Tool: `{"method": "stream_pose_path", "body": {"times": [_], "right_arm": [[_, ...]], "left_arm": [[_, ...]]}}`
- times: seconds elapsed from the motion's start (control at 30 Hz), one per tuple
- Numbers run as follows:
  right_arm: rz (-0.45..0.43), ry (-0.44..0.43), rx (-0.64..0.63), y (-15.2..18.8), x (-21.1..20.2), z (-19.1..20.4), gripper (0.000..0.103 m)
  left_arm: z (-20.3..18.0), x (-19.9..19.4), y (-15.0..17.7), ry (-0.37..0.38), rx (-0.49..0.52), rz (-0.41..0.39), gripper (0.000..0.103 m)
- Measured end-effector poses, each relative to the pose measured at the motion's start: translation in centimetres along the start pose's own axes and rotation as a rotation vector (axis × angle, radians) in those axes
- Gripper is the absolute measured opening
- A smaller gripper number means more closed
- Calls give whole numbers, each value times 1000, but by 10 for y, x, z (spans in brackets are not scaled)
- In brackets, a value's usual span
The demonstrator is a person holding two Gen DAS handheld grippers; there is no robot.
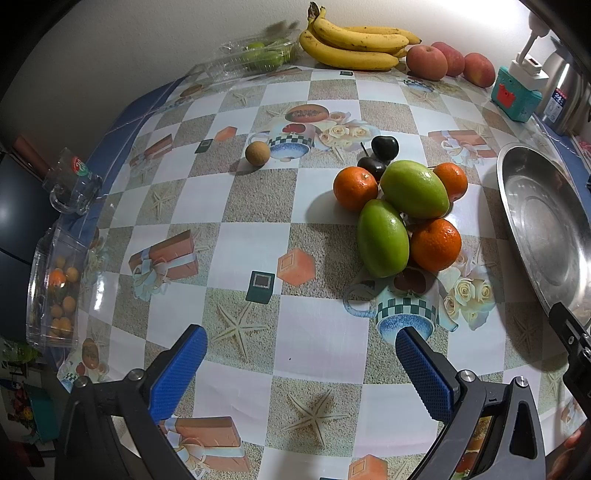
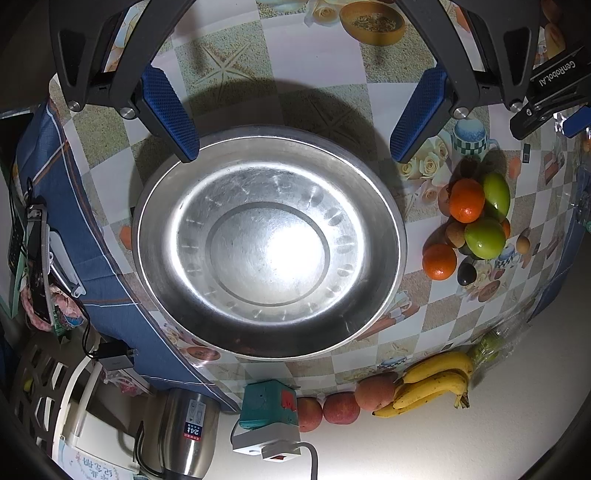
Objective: Organize fruits
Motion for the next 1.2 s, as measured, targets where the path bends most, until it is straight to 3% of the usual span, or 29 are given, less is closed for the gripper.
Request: {"method": "stream_pose_path", "body": {"times": [0.53,0.73,0.9,1.2], "right_arm": [[10,3,6,0,1,0,103],[-7,-19,-3,-2,-2,3,103],[-3,-46,-3,-11,-10,12,103],[-40,-101,15,-52,-34,36,103]], "left_arm": [[0,1,0,5,-9,13,103],[9,1,-6,9,-56,20,103],[17,-5,-24,-25,-69,10,103],[33,-27,-75,-10,-135,-23,103]]}}
Point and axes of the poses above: each gripper's, at about its wrist camera, not at the fingertips, and x roughly the way its jaws point, z to its left, y to its underside, the point moved 5 cm from there along x, roughly the way its jaws point, and after that the axes turned 3 degrees about z, right-handed, at the moved point
